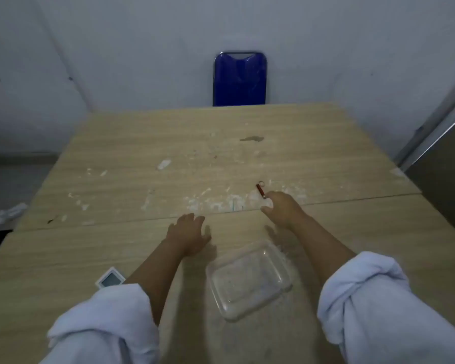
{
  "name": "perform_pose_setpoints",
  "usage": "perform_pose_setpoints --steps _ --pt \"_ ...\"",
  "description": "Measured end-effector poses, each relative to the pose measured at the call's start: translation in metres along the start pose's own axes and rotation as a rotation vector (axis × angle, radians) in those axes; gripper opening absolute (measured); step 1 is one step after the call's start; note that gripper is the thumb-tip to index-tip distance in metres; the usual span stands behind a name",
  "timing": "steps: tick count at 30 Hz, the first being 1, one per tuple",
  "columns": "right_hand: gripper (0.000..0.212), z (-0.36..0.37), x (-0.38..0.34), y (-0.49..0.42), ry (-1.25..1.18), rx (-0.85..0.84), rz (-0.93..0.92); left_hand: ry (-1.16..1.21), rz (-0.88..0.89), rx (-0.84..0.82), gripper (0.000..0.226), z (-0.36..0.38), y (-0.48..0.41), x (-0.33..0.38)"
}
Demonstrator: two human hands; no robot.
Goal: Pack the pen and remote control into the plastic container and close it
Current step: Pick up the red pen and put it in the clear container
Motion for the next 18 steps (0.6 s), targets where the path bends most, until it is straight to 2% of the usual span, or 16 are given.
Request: perform_pose_setpoints --steps 4,8,13,18 --pt "0.038 0.006 0.014 -0.023 -0.03 0.124 0.063 -0.021 -0.004 0.048 0.05 0.015 -0.024 -0.006" --pt "0.033 0.017 0.025 -0.045 -0.052 0.203 0.073 -0.064 0.04 0.205 0.048 0.033 -0.038 -0.016" --pt "0.036 0.025 0.038 -0.074 -0.067 0.243 0.09 0.02 0.054 0.351 0.056 0.049 -0.042 -0.021" --pt "0.025 0.034 0.04 -0.091 -0.043 0.271 0.122 0.034 0.048 0.39 0.054 0.058 -0.04 -0.019"
Point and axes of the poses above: each hand's wrist, its own y-axis away from the middle knuckle, its own z-axis out of the palm, x = y × z, the point moved 2 cm from there along -y, towards the middle knuckle, and after that the axes turned 6 degrees about -x, right-handed, at the moved point
